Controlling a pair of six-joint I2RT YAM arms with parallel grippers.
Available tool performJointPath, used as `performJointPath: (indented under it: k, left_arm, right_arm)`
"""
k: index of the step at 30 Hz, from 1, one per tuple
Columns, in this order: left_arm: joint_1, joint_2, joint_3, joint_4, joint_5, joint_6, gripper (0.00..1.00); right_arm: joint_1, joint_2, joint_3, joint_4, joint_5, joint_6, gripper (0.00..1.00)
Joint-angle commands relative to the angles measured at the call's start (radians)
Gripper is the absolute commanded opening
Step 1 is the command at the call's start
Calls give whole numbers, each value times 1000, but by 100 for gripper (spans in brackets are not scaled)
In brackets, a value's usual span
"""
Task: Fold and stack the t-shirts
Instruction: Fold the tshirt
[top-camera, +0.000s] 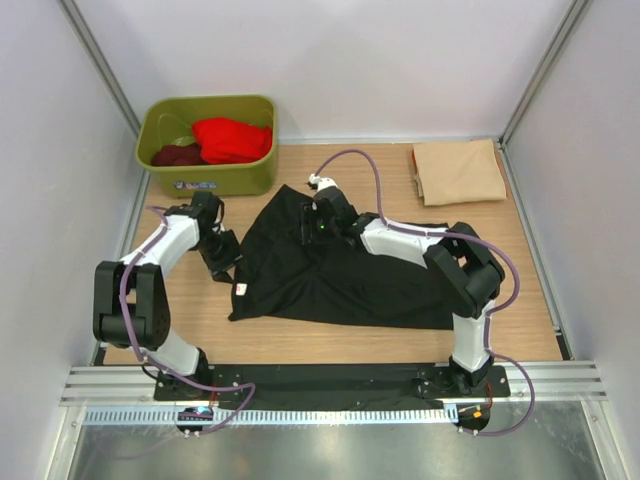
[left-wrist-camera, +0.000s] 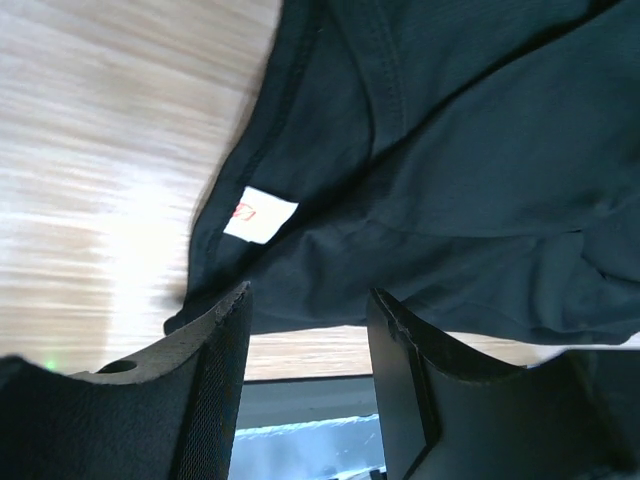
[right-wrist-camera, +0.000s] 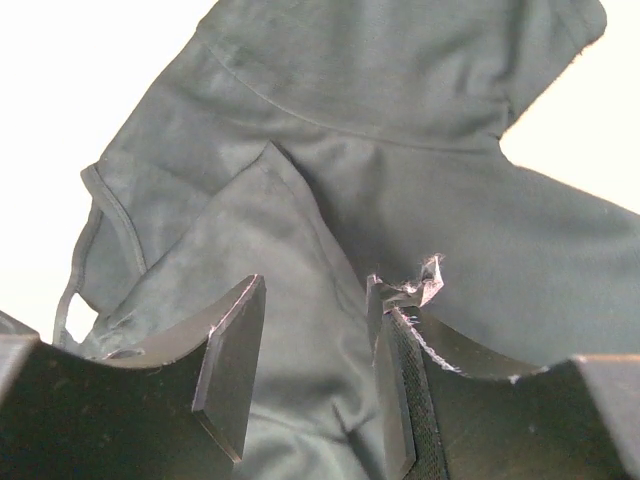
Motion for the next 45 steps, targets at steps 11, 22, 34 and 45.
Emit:
performJointPath:
  k: [11,22,34,45]
  left_arm:
    - [-24,32,29,-3,-46,42,49]
    - [-24,-77,39,-222,-212,-48,53]
    - [-24,-164,-30,-215,-120,-117,53]
    - [-24,-201,-73,-163,-79,-143,51]
  right_arm:
    - [-23,185,204,-59,-143,-158,52]
    - [-64,94,116,-37,76,-34,1]
    - [-72,73,101,-75,59,45,2]
    - [-75,42,44,-82,93,106,4]
